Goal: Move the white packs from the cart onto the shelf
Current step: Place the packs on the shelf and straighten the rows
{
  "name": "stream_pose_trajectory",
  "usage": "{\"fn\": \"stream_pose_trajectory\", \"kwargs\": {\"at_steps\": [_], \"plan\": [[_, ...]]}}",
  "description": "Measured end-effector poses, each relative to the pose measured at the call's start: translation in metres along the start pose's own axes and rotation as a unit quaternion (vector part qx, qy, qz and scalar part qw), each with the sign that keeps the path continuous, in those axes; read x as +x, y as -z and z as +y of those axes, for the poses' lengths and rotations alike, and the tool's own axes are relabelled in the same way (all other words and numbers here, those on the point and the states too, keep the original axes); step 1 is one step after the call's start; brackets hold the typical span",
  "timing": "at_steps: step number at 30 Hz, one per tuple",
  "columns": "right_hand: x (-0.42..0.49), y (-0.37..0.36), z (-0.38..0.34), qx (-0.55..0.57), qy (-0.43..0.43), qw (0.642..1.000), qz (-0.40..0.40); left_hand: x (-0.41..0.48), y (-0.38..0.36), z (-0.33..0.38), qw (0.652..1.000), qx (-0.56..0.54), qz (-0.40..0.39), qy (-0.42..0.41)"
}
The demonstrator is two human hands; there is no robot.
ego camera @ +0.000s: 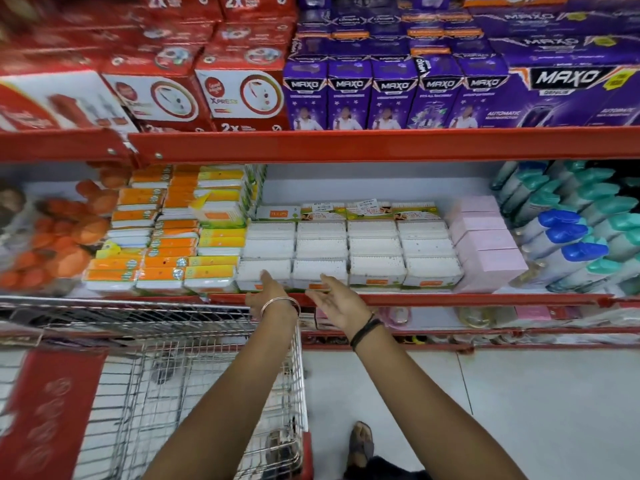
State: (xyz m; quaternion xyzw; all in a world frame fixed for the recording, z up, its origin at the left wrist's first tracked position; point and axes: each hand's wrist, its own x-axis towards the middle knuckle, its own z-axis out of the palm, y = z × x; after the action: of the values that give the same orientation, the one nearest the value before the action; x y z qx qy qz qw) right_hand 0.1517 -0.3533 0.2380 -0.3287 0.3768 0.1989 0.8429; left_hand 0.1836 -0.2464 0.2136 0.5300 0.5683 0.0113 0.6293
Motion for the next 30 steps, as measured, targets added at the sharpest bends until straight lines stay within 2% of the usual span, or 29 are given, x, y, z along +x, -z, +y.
{"fn": "stream_pose_trajectory", "kwargs": {"at_steps": [3, 6, 12, 17, 22, 26, 30], "plan": [[0.007, -0.015, 0.007, 0.007, 0.015, 0.999, 0.046, 0.021, -0.003, 0.006, 0.999, -0.042, -0.02, 0.015], [0.007, -0.022, 0.009, 0.015, 0.029, 0.996, 0.084, 0.031, -0.005, 0.006, 0.999, -0.03, -0.036, 0.008], [0.009, -0.026, 0.008, 0.013, 0.042, 0.993, 0.114, 0.035, -0.011, 0.008, 0.995, -0.078, -0.051, 0.018], [0.01, -0.028, 0.006, 0.01, 0.058, 0.988, 0.142, 0.022, -0.009, 0.01, 0.999, -0.017, -0.046, 0.004], [0.011, -0.026, 0.005, -0.002, 0.062, 0.989, 0.132, 0.015, -0.004, 0.014, 0.998, -0.03, -0.056, 0.014], [0.01, -0.019, 0.006, -0.012, 0.053, 0.993, 0.106, 0.0, 0.006, 0.017, 0.986, -0.126, -0.112, 0.01], [0.0, -0.014, 0.005, -0.023, 0.071, 0.993, 0.089, -0.012, 0.019, 0.017, 0.973, -0.158, -0.164, 0.031]]}}
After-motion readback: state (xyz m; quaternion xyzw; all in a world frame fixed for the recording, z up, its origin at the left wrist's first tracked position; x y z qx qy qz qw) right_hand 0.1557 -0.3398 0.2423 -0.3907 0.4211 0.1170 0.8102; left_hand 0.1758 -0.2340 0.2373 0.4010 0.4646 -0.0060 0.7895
